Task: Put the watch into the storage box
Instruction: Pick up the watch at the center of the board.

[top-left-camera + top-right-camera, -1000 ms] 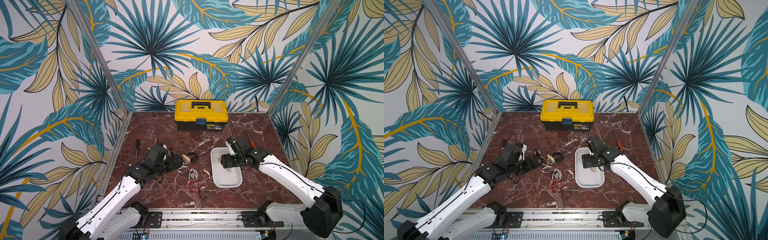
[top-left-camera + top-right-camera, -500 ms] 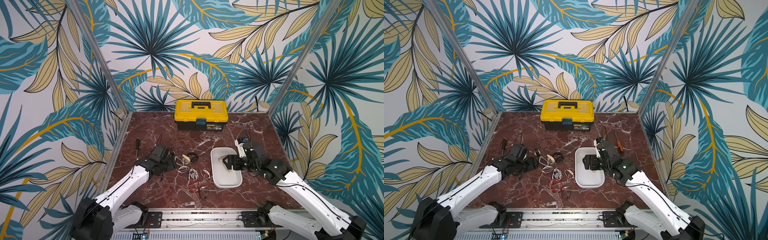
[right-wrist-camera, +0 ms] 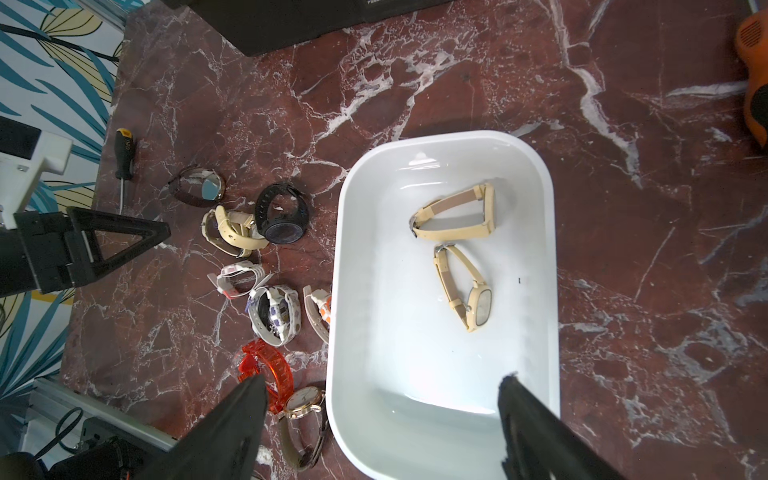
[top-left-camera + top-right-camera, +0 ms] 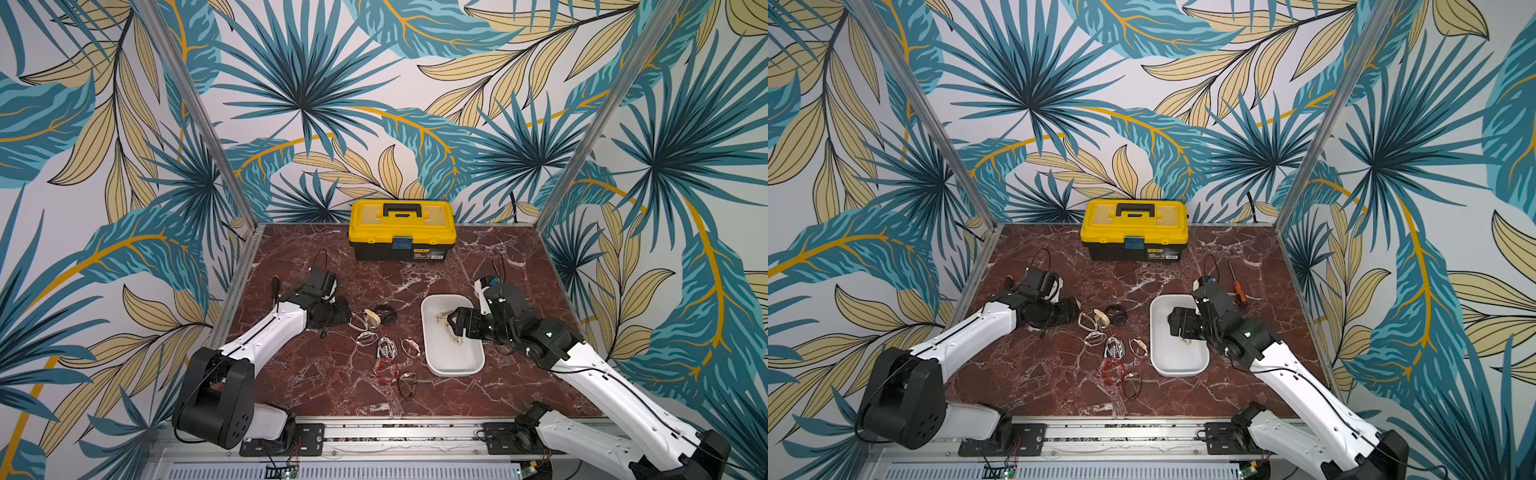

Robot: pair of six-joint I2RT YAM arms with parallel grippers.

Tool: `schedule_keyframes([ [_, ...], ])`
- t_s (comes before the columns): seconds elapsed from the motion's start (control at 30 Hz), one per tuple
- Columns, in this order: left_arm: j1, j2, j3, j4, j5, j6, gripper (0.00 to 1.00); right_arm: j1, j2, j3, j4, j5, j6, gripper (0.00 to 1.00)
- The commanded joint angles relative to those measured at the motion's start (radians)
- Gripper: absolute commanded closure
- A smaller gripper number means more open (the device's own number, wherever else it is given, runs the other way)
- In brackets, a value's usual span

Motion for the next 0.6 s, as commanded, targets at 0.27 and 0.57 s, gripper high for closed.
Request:
schedule_keyframes([
  [0.27,-0.098,0.037,0.054,-0.044,-0.087,0.021,0.40,0.006,-0.112,-0.050,0.064,-0.179,-0.156,0.06],
  [0.57,-0.113,0.135,0.114,-0.076,-0.196,0.037,0.40,0.020,-0.157,-0.134,0.150,-0.303,-0.264,0.00],
])
